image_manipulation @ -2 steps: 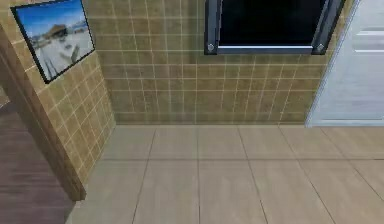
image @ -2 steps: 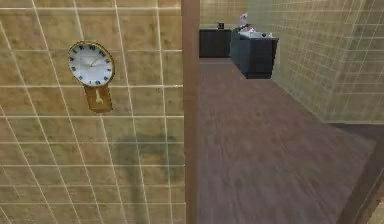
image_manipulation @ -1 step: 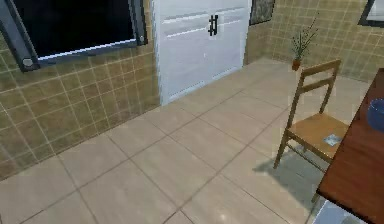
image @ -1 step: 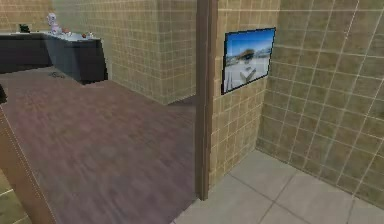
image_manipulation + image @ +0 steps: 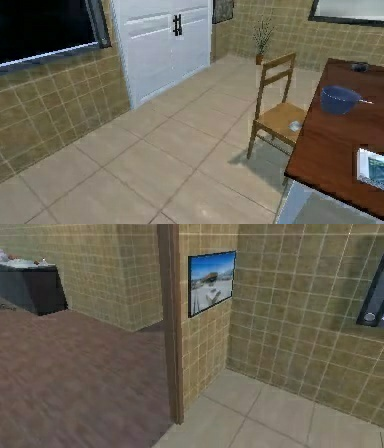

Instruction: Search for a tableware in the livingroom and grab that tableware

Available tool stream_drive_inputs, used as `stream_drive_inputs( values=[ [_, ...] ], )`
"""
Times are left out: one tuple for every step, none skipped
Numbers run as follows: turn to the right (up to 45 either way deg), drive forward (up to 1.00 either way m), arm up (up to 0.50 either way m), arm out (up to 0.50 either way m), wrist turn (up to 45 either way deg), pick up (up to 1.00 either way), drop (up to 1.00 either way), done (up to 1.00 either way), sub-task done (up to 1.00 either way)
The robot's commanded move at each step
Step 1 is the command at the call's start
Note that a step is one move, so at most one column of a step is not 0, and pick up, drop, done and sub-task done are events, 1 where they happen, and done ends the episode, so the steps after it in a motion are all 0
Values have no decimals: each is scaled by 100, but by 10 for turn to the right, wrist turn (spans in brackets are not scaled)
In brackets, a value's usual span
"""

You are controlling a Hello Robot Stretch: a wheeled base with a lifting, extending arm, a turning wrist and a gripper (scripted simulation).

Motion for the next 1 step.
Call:
stream_drive_inputs(
  values=[
    [0, 10, 0, 0, 0, 0, 0, 0, 0]
  ],
)
